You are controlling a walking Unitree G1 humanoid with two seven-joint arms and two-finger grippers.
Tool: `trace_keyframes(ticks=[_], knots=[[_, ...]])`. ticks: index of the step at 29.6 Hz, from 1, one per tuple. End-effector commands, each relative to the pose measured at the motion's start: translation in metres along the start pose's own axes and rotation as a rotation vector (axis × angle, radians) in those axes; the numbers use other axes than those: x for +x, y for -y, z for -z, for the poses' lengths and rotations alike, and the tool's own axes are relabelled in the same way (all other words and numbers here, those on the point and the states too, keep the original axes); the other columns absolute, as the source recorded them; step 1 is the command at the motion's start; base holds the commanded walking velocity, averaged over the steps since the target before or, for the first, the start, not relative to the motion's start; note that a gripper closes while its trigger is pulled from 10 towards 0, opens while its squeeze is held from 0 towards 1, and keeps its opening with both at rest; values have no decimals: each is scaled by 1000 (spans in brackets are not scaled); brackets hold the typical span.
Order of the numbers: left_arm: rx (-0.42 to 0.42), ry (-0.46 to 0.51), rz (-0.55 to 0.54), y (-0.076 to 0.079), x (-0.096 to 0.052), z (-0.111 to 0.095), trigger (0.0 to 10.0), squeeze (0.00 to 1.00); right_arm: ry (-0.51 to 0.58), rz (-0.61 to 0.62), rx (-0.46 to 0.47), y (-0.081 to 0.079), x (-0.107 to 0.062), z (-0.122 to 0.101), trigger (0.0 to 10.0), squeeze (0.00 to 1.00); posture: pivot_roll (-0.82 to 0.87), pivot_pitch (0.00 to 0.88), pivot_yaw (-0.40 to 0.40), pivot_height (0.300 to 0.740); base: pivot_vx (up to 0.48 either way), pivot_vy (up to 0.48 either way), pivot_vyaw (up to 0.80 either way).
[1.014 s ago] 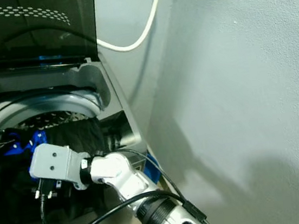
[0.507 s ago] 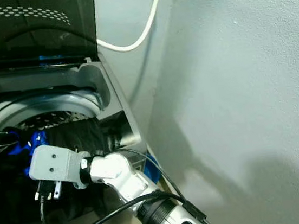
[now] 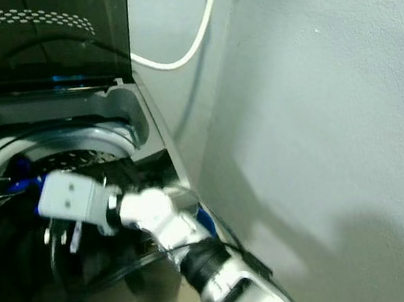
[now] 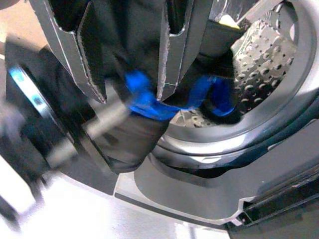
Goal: Clothes washing
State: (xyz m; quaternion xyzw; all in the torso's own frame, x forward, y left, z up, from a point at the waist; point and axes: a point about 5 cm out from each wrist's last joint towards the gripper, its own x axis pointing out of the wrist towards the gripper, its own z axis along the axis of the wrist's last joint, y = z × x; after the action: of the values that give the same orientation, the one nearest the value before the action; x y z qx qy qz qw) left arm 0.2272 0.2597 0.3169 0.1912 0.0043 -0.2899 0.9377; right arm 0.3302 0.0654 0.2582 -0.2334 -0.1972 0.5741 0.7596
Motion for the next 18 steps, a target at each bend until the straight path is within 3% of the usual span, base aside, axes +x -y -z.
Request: trace_keyframes(ticks=[1, 2, 5, 6, 7, 8, 9, 11, 12, 18], knots=[[14, 1, 21, 5, 0, -1, 10000, 0, 25, 44, 48, 12, 0, -6, 0, 0, 63, 81, -142, 740, 0, 0, 0], [14, 2, 20, 5, 0, -1, 10000, 0, 41, 80, 56, 24, 0, -14, 0, 0, 64, 79, -144, 740, 0, 0, 0], [14, 2, 20, 5, 0, -1, 10000, 0, 41, 80, 56, 24, 0, -14, 0, 0, 64, 79, -144, 740, 0, 0, 0], [15, 4, 19, 6, 1, -1, 10000, 0, 68, 188, 46, 47, -1, -30, 0, 0, 64, 77, -143, 740, 0, 0, 0], [15, 4, 19, 6, 1, -1, 10000, 0, 68, 188, 46, 47, -1, -30, 0, 0, 64, 77, -143, 740, 0, 0, 0], [16, 5, 20, 6, 1, -1, 10000, 0, 79, 315, 23, 65, -5, -40, 0, 0, 64, 76, -144, 740, 0, 0, 0], [16, 5, 20, 6, 1, -1, 10000, 0, 79, 315, 23, 65, -5, -40, 0, 0, 64, 76, -144, 740, 0, 0, 0], [16, 6, 20, 5, 1, -1, 10000, 0, 108, 517, 14, 91, -15, -53, 0, 0, 64, 74, -143, 740, 0, 0, 0], [17, 8, 20, 5, 1, -1, 10000, 0, 152, 658, 68, 109, -26, -59, 0, 0, 65, 74, -144, 740, 0, 0, 0], [18, 11, 20, 6, 2, -2, 10000, 0, 186, 849, 151, 131, -48, -60, 0, 0, 66, 72, -142, 740, 0, 0, 0]])
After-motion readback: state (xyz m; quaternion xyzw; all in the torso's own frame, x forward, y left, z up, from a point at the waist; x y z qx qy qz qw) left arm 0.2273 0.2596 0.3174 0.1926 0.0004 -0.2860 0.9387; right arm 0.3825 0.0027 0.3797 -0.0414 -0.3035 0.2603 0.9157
